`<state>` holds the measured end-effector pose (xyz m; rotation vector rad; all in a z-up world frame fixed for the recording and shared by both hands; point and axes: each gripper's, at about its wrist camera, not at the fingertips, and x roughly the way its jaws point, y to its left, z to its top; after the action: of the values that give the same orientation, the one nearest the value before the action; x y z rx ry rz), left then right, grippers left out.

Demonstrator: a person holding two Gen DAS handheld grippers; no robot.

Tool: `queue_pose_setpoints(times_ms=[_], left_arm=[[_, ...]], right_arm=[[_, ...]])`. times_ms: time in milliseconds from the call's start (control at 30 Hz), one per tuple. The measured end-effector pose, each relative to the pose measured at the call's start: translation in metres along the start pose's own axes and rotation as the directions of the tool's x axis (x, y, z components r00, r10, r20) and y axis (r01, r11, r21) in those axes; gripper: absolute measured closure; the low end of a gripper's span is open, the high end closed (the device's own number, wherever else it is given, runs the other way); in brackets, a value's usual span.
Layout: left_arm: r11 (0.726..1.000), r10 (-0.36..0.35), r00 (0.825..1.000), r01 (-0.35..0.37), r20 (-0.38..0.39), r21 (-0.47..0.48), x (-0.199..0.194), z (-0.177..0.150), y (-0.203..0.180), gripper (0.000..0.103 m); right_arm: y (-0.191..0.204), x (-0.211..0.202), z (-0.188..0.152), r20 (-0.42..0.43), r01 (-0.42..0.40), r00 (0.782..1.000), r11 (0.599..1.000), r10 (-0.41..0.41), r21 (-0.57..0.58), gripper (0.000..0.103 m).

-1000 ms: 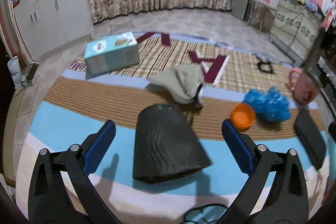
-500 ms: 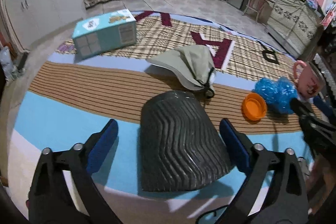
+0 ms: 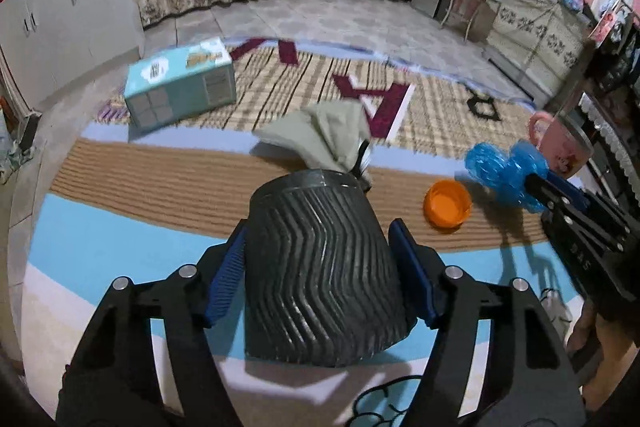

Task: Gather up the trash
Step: 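Grasp the black ribbed cup with the left tool while the right tool grasps the blue plastic bag, then carry the black cup and blue bag in both tools over the blue basket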

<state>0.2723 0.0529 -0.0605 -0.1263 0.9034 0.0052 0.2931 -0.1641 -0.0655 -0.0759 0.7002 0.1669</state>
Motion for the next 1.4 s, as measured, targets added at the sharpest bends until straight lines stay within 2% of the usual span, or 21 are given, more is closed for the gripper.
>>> queue_pose_setpoints(times_ms=[267,367,500,833,1033,1400], left_arm=[[0.999,-0.03,0.993,0.029,0.113,0.014,-0.035,0.011,-0.019,0.035],[0.998,-0.048,0.983,0.041,0.175,0.044,-0.052,0.013,-0.036,0.035],[0.995,-0.08,0.974,0.065,0.213,0.077,-0.065,0.013,-0.059,0.035],[0.979,-0.153,0.962,0.116,0.225,0.17,-0.072,0.003,-0.121,0.035],[0.965,-0.191,0.957,0.142,0.219,0.22,-0.075,-0.006,-0.155,0.035],[0.94,-0.254,0.947,0.195,0.195,0.28,-0.075,-0.023,-0.208,0.035]], right_arm=[[-0.041,-0.066,-0.007,0.093,0.033,0.995,0.999,-0.037,0.042,0.082],[-0.062,-0.087,-0.014,0.108,0.047,0.993,0.996,-0.055,0.073,0.082],[-0.092,-0.113,-0.027,0.112,0.08,0.989,0.992,-0.091,0.1,0.082],[-0.167,-0.164,-0.065,0.104,0.202,0.969,0.958,-0.226,0.201,0.082],[-0.197,-0.183,-0.082,0.098,0.271,0.949,0.936,-0.299,0.226,0.082],[-0.248,-0.207,-0.107,0.08,0.34,0.923,0.894,-0.376,0.291,0.082]])
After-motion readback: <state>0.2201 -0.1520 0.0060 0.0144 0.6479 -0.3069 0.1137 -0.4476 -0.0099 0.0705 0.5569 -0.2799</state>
